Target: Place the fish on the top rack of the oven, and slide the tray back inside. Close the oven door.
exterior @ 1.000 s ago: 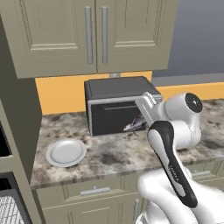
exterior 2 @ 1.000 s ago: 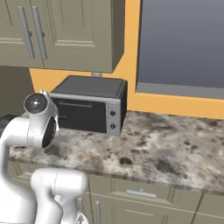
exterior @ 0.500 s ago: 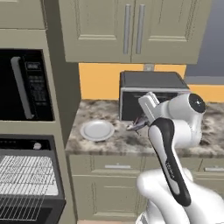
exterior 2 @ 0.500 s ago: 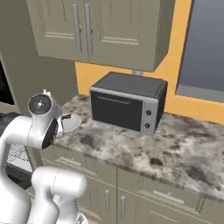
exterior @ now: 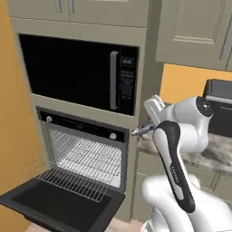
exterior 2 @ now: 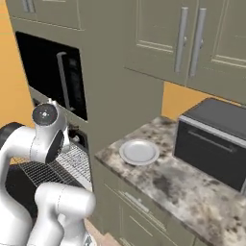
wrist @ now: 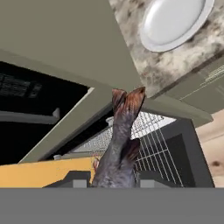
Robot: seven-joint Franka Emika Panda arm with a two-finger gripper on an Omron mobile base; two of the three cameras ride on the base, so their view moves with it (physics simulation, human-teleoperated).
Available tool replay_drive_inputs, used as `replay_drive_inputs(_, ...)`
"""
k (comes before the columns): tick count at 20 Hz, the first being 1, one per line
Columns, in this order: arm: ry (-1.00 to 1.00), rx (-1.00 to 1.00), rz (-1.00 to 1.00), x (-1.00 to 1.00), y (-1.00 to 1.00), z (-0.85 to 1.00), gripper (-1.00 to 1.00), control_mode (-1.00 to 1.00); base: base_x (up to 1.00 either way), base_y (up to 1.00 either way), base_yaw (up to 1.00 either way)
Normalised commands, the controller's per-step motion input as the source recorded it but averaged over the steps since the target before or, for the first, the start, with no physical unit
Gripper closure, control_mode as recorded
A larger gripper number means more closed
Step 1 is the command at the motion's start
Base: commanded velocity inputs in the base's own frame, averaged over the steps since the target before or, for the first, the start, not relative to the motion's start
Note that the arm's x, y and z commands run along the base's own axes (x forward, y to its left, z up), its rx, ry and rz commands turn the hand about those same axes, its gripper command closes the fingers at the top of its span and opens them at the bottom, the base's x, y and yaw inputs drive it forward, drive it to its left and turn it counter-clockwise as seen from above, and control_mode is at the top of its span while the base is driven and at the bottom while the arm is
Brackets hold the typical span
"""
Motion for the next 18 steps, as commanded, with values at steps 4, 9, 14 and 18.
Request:
replay_drive_inputs(4, 0.00, 0.00, 0.00, 0.00, 0.00, 0.00, 1.00, 1.00, 0.22, 0.70, 0.58)
replay_drive_inputs(9, 0.00, 0.00, 0.00, 0.00, 0.00, 0.00, 1.00, 1.00, 0.02, 0.08, 0.55)
replay_drive_inputs(14, 0.00, 0.00, 0.00, 0.00, 0.00, 0.00, 1.00, 1.00, 0.00, -0.19, 0.49)
replay_drive_inputs(18, 0.00, 0.00, 0.00, 0.00, 0.00, 0.00, 1.00, 1.00, 0.00, -0.05, 0.29)
